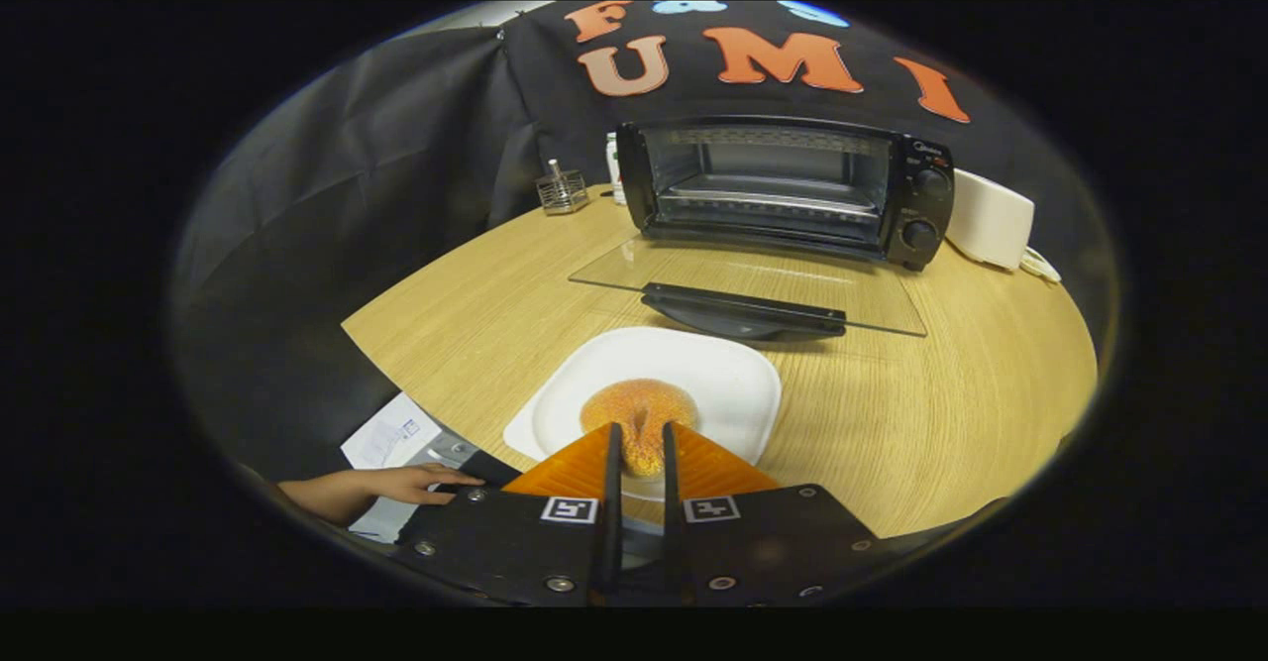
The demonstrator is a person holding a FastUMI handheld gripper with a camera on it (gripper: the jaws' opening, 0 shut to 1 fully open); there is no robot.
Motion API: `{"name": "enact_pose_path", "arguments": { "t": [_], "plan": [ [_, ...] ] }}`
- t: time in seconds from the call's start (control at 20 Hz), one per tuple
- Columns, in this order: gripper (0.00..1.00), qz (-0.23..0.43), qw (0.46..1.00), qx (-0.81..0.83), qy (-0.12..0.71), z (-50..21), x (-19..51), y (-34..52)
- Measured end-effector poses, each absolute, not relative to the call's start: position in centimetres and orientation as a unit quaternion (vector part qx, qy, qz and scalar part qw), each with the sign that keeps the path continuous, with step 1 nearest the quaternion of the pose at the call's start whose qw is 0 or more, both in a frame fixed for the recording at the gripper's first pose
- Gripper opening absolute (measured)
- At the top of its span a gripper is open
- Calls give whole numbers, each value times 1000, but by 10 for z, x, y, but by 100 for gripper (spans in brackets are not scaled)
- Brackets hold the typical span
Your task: Open the toaster oven, put the food inside, and close the toaster oven door.
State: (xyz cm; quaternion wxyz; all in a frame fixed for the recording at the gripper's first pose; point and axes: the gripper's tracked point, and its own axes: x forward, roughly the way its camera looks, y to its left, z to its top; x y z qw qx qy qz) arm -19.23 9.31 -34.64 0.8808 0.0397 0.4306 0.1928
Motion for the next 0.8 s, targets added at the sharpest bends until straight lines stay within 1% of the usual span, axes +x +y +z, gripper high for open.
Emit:
{"name": "enact_pose_path", "arguments": {
  "t": [0.05, 0.15, 0.35, 0.55, 0.8],
  "plan": [
    [17, 192, 883, 48, 426, -343, -190, 93],
    [14, 184, 888, 79, 414, -335, -180, 93],
    [14, 183, 898, 106, 385, -314, -161, 94],
    [13, 177, 914, 115, 346, -287, -127, 93],
    [13, 146, 929, 144, 307, -266, -74, 81]
  ]
}}
